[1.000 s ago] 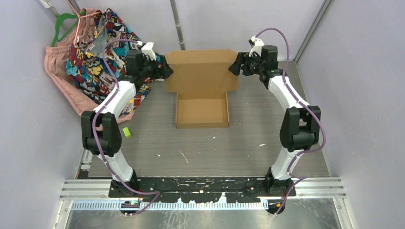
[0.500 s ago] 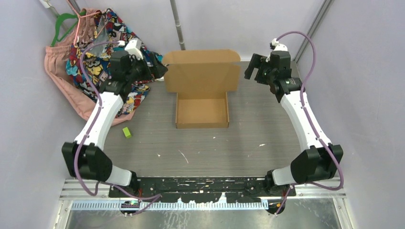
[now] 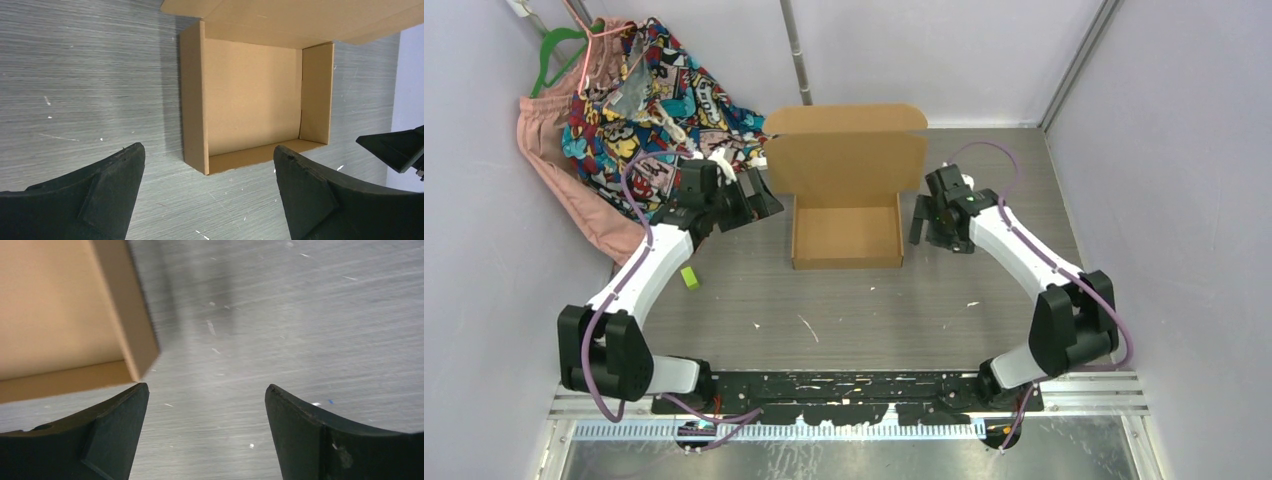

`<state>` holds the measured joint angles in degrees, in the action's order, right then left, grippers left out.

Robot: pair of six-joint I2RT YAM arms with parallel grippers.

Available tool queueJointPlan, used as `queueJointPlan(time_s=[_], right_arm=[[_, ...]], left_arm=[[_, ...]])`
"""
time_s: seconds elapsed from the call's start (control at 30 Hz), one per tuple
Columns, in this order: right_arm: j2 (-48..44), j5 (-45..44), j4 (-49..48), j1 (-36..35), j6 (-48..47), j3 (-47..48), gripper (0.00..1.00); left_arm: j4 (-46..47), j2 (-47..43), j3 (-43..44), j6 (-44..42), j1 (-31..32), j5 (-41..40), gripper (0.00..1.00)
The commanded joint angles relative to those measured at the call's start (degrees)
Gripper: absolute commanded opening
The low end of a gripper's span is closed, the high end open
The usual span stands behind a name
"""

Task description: Fold the paper box

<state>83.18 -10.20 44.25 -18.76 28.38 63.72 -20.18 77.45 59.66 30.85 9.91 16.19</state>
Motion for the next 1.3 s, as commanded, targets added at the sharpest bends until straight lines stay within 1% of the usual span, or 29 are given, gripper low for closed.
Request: queueJointPlan(time_s=[0.0,0.07,0.1,0.2,0.37,0.5,0.67,0.8,0.97,1.03,1.1,1.27], right_arm=[[4.6,-1.2,-3.9,-2.8,2.1,8.6,0.79],[8.2,-0.6,-4.4,-3.7,1.9,11.7,0.53],[10.0,-0.3,-4.4,-4.1,1.9,13.4,0.45],[15.8,-2.5,-4.3,-6.8,0.6,18.1,0.44],[24.0,-7.9,-3.1,-9.5,-0.3,24.0,0.46],[25.9,-9.0,-4.9,-9.6,1.1,23.5,0.49],[28.1,-9.9,-5.5,-9.6,1.2,22.9,0.50],[28.2,-10.4,-6.7,-9.6,1.5,21.0,0.46],[28.5,-10.5,-8.6,-9.6,1.5,18.5,0.43],[28.8,-10.6,-9.1,-9.6,1.5,17.9,0.40],[29.2,-10.5,-9.5,-9.6,1.5,17.5,0.33],[28.6,-10.7,-9.8,-9.5,1.6,16.2,0.27]], left_arm=[[2.3,-4.1,-0.2,0.7,0.0,-3.5,1.00],[1.2,-3.9,0.0,0.2,0.0,-6.2,1.00],[0.9,-3.8,0.0,-0.1,0.1,-7.6,0.99],[2.1,-3.2,-0.9,-0.7,0.1,-11.2,0.90],[2.0,-0.8,-0.7,-1.0,0.6,-14.0,0.85],[1.5,-1.1,-0.9,-1.3,1.1,-15.7,0.84],[0.4,-0.6,-0.3,-1.7,2.0,-16.6,0.84],[-0.1,-0.5,0.0,-2.0,2.7,-18.2,0.84],[-0.9,-0.3,0.4,-2.2,3.4,-19.0,0.84],[-1.2,-0.3,0.5,-2.4,3.6,-19.4,0.84],[-1.4,-0.8,0.7,-2.5,3.6,-19.7,0.84],[-2.1,-1.8,0.9,-3.0,3.7,-20.3,0.84]])
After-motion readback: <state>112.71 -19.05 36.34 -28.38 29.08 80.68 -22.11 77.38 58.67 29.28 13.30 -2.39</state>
